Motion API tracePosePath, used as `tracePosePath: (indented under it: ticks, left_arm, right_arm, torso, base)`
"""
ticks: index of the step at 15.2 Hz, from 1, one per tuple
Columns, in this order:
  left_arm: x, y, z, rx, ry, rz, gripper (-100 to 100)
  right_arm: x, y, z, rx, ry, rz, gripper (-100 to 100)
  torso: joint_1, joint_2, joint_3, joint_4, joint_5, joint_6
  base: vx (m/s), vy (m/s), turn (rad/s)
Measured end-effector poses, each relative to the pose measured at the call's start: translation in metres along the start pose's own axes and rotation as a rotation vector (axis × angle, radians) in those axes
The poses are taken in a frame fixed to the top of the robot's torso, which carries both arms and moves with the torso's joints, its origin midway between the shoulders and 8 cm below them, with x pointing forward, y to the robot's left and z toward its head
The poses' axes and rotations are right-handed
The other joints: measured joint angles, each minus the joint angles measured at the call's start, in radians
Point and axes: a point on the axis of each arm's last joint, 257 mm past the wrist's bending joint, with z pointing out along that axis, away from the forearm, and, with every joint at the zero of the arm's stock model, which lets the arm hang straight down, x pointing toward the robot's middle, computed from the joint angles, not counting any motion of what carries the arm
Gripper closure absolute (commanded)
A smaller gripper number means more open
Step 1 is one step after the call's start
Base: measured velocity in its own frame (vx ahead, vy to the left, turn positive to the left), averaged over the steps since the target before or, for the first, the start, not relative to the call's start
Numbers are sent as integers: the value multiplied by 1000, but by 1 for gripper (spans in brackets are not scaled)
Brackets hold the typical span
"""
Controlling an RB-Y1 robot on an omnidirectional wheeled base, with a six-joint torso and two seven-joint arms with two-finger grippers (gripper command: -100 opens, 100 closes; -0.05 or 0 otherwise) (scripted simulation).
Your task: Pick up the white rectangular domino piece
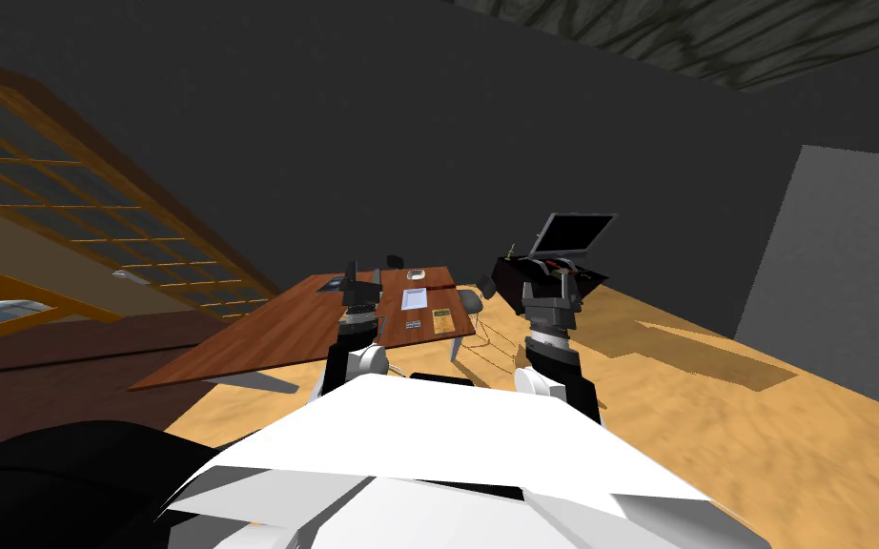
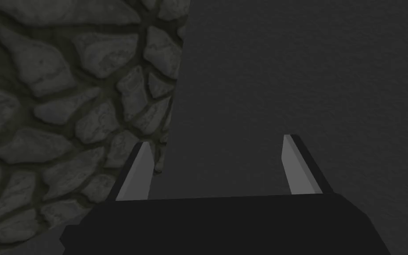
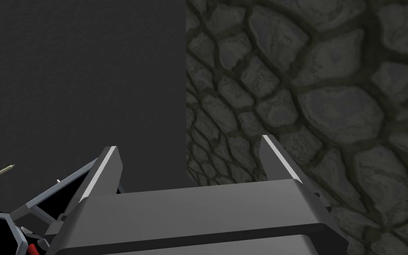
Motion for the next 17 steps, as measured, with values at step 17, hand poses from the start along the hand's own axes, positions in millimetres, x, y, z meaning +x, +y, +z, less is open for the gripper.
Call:
tracePosePath:
  ticks: [17]
  left_arm:
    - [-41,130,-15,-393,115,145,-100]
  right_arm:
    - [0,0,0,0,0,0,0]
  torso:
    - [0,1,0,0,0,0]
  base:
    - [-11,-5,-83]
